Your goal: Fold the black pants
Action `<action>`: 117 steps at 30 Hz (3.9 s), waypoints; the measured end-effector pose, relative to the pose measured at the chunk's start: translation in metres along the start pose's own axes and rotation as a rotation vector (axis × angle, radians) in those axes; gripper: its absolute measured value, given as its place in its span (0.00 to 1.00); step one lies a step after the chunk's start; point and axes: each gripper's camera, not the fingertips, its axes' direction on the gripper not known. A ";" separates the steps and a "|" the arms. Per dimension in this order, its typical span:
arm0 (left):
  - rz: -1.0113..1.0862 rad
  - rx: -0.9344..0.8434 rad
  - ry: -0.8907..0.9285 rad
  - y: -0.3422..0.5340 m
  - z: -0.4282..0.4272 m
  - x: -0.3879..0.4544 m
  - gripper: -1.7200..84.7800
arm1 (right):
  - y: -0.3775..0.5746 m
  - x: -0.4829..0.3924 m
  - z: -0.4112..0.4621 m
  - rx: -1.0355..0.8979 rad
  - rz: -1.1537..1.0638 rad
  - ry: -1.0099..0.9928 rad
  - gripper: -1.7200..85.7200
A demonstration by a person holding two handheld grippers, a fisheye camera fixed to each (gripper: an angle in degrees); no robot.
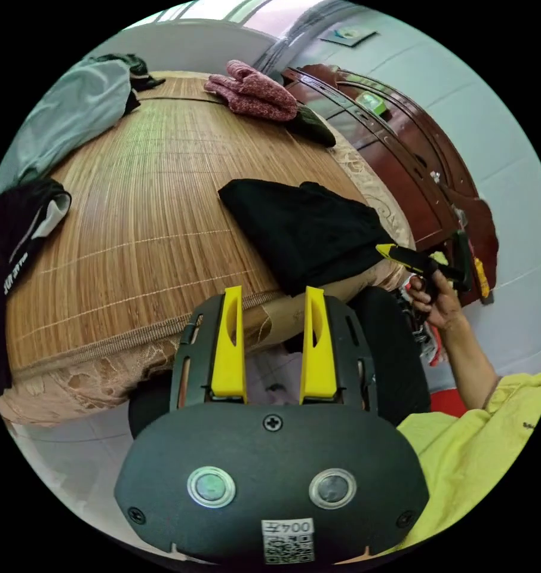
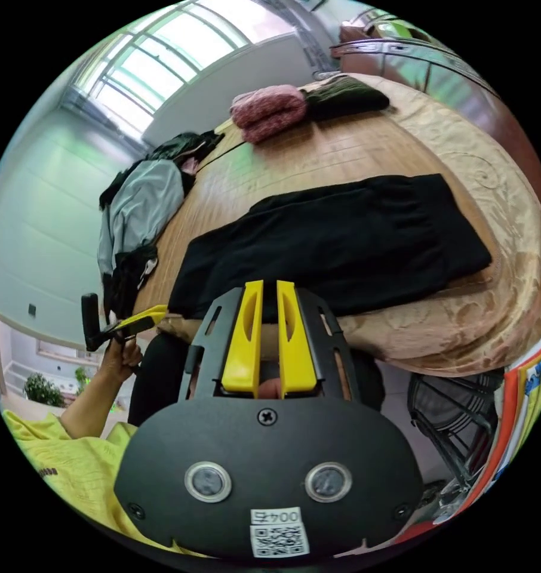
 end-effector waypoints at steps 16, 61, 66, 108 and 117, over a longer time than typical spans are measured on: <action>0.171 0.018 -0.300 0.068 0.040 0.065 0.16 | -0.054 -0.068 0.093 -0.113 -0.306 0.339 0.04; 0.038 0.058 -0.133 0.169 0.002 -0.073 0.04 | -0.106 0.341 0.014 0.072 0.515 -0.508 0.15; 0.027 0.056 -0.111 0.169 -0.002 -0.088 0.04 | -0.092 0.373 0.014 0.072 0.534 -0.533 0.15; -0.054 0.023 0.030 0.133 -0.021 -0.174 0.04 | -0.045 0.459 -0.033 0.087 0.498 -0.458 0.11; -0.053 0.023 0.023 0.122 -0.020 -0.171 0.04 | -0.039 0.431 -0.023 0.007 0.427 -0.478 0.11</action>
